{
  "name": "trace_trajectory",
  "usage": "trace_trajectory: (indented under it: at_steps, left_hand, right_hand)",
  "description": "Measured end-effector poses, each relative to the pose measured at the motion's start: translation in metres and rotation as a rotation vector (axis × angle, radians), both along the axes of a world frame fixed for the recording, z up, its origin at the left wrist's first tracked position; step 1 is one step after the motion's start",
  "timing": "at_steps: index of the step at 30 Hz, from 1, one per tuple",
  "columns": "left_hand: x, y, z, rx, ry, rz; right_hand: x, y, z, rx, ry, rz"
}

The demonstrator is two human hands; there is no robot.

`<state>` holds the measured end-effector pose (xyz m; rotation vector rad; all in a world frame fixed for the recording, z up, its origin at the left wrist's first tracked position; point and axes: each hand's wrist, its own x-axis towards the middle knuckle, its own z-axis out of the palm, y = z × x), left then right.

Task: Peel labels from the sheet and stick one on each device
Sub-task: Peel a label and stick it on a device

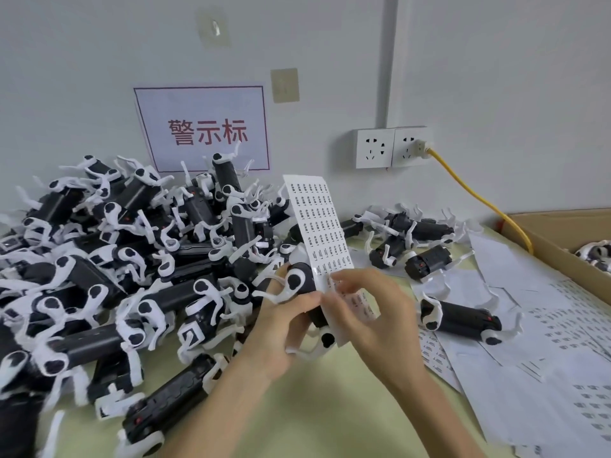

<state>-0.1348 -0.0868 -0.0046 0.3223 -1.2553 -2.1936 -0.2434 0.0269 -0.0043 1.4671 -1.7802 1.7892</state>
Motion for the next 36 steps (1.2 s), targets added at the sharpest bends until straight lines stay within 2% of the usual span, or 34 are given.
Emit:
trace_trajectory:
  at_steps: [5, 8, 17, 22, 24, 28, 30, 33, 34, 36]
  left_hand:
    - [0.008, 0.002, 0.001, 0.077, -0.105, -0.187]
    - [0.008, 0.001, 0.0, 0.058, -0.143, -0.238]
    - [0.004, 0.0, -0.004, 0.01, -0.038, -0.151]
    - [0.005, 0.004, -0.004, 0.027, -0.065, -0.223]
    - [0.007, 0.004, -0.005, 0.073, -0.055, -0.255]
    - [0.008, 0.0, -0.006, 0.133, 0.099, -0.281]
    - [0.01, 0.002, -0.003, 0.119, 0.104, -0.315]
    - [0.012, -0.001, -0.004, 0.123, 0.125, -0.515]
    - [0.011, -0.003, -0.004, 0.115, 0.121, -0.568]
    - [0.011, -0.003, -0.005, -0.001, 0.108, -0.623]
  right_hand:
    - [0.003, 0.002, 0.004, 0.0, -0.114, 0.086]
    - [0.004, 0.002, 0.005, 0.004, -0.133, 0.096]
    - [-0.005, 0.002, -0.001, 0.011, -0.113, 0.055]
    - [-0.002, 0.001, -0.005, 0.15, -0.153, 0.164]
    - [0.002, 0.0, -0.005, 0.15, -0.231, 0.24]
    - [0.004, -0.002, 0.0, 0.06, -0.434, 0.329]
    - [0.002, -0.002, 0.001, -0.003, -0.485, 0.28]
    - [-0.005, -0.001, -0.001, -0.097, -0.536, 0.168]
    - [-0.007, 0.0, -0.001, -0.089, -0.527, 0.127]
    - [-0.011, 0.0, -0.004, -0.014, -0.386, -0.031]
